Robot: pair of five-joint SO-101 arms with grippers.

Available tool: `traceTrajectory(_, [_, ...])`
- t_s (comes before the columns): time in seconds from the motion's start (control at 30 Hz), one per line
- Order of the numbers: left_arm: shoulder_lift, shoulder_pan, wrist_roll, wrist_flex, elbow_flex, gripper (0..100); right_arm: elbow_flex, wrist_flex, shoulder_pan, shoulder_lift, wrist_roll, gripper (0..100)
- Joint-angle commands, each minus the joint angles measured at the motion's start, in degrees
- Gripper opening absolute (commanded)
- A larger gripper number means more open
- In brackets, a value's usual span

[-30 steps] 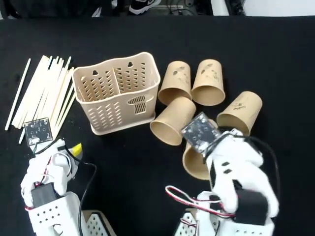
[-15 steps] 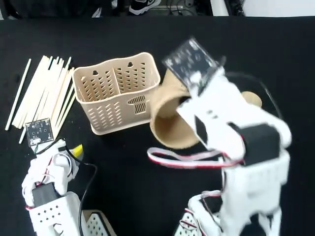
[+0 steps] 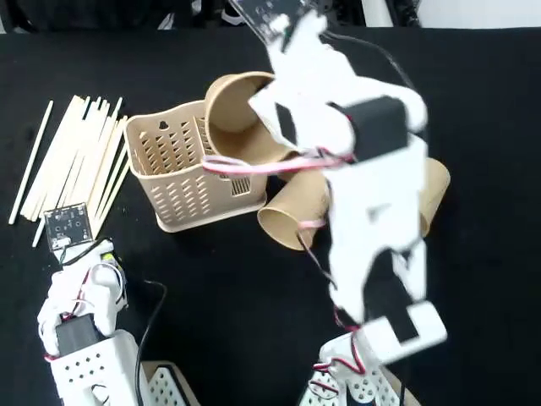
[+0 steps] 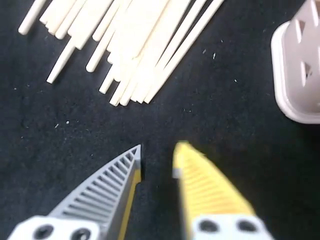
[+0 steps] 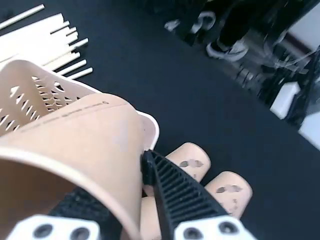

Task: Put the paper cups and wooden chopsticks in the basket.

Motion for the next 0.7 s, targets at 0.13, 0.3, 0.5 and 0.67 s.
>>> traceTrajectory(0.13, [-0.62, 4.18, -7.47, 2.02, -0.04, 3, -8.92, 0.0, 1.14, 10.33, -6.59, 1.1])
traceTrajectory(0.3, [-0.62, 4.09, -7.3, 1.85, -0.57, 3, -11.03, 0.18, 1.14, 15.34, -6.59, 1.1])
traceTrajectory(0.5, [-0.62, 4.7, -7.65, 1.76, 0.04, 3, -11.03, 2.81, 1.14, 17.89, -6.51, 1.2])
traceTrajectory(0.67, [-0.62, 4.97, -7.65, 0.53, 1.45, 3, -10.68, 4.75, 1.14, 17.71, -6.59, 1.2])
